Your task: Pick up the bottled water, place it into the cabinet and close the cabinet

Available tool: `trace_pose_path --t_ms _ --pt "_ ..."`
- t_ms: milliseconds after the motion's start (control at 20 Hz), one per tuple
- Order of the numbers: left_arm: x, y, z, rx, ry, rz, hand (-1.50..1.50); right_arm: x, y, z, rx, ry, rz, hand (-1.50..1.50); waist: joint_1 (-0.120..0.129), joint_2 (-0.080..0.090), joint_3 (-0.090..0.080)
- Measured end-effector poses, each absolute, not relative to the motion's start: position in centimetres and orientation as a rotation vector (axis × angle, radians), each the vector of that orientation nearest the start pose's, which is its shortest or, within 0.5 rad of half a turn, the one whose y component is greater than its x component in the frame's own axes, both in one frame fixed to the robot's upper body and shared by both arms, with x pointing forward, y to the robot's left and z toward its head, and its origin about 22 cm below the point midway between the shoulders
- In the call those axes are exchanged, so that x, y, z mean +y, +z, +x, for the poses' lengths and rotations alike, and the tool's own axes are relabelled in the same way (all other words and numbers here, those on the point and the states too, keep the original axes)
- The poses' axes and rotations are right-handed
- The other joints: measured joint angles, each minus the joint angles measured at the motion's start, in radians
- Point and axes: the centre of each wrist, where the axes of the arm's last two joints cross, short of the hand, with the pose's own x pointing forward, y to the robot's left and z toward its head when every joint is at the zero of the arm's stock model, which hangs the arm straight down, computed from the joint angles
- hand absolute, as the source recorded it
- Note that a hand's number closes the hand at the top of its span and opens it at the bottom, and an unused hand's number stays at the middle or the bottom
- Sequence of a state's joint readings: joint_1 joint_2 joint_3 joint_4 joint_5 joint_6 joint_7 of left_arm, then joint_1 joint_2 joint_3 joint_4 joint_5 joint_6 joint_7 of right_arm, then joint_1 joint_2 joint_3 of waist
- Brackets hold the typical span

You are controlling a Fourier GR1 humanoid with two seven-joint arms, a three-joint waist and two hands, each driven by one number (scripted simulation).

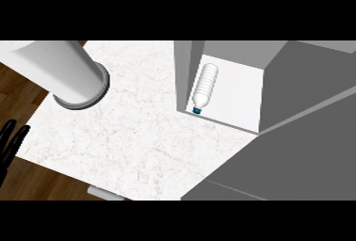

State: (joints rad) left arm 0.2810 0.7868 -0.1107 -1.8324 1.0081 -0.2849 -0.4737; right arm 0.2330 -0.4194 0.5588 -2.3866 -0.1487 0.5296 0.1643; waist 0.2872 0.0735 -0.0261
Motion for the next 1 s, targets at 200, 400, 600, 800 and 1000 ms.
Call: trace_pose_path --t_ms 200,400,600,800,1000 --pt "35.4 7.4 17.8 -1.873 0.036 -0.579 -1.5 -18.1 13.5 14.0 -1.618 1.095 0.689 1.5 -0.001 -0.006 0.001" --pt "35.6 7.3 17.9 -1.869 0.043 -0.576 -1.5 -17.4 13.5 16.2 -1.6 1.096 0.635 1.5 -0.004 -0.01 0.002" --pt "35.8 7.1 17.9 -1.862 0.047 -0.574 -1.5 -16.0 13.6 18.4 -1.577 1.094 0.612 1.5 -0.009 -0.013 0.005" --pt "36.0 6.9 17.9 -1.86 0.057 -0.573 -1.5 -14.5 13.6 21.4 -1.548 1.052 0.574 1.5 -0.014 -0.017 0.008" --pt "36.3 6.8 17.9 -1.862 0.069 -0.563 -1.5 -12.1 14.5 24.8 -1.55 0.944 0.494 1.5 -0.029 -0.025 0.012"
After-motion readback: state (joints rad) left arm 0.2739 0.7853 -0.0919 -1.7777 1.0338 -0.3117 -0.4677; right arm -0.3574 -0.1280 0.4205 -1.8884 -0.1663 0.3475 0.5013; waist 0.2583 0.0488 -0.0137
